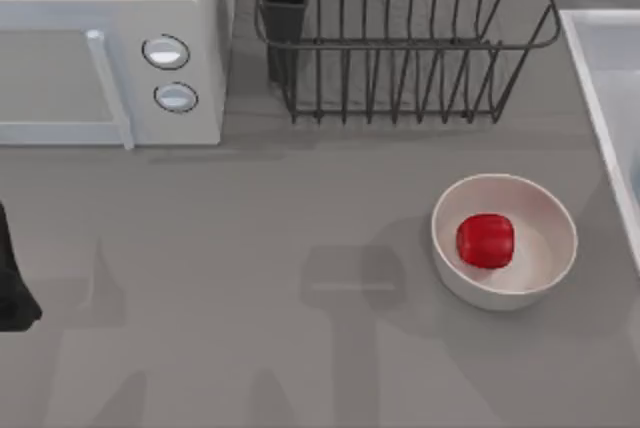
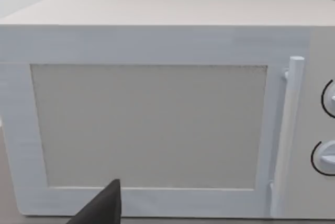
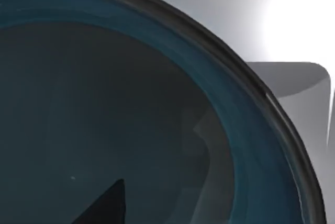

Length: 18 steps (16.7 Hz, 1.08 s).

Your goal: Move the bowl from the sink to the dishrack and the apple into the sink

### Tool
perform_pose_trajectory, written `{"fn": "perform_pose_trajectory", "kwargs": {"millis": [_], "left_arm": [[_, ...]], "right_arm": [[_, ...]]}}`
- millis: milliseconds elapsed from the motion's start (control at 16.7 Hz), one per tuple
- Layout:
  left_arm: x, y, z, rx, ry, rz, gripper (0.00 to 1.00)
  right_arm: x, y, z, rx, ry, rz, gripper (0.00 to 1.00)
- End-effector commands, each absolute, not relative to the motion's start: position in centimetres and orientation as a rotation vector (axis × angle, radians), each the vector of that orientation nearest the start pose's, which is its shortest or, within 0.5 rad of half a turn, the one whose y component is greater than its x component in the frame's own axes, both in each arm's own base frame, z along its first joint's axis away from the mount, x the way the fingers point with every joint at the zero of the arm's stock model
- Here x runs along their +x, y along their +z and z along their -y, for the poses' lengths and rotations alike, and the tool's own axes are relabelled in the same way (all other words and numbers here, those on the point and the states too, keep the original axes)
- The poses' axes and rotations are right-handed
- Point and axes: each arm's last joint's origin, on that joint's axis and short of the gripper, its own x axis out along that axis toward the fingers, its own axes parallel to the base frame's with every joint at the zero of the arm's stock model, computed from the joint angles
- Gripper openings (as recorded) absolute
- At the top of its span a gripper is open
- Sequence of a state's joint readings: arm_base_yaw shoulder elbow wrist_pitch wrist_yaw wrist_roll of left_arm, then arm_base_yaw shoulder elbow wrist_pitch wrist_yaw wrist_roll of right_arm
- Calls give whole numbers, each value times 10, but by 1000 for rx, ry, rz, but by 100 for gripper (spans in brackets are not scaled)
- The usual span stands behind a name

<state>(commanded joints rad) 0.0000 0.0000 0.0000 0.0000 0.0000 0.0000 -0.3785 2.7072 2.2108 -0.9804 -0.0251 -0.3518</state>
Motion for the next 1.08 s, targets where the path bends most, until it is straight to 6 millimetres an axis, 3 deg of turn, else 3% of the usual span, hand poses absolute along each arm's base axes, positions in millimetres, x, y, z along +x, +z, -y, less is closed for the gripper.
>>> {"fn": "perform_pose_trajectory", "kwargs": {"millis": [180, 960, 1080], "left_arm": [[106, 160, 1, 0, 0, 0, 100], [106, 160, 1, 0, 0, 0, 100], [106, 160, 1, 0, 0, 0, 100]], "right_arm": [[485, 48, 185, 7, -8, -1471, 100], [485, 48, 185, 7, -8, -1471, 2], [485, 48, 185, 7, -8, -1471, 0]]}}
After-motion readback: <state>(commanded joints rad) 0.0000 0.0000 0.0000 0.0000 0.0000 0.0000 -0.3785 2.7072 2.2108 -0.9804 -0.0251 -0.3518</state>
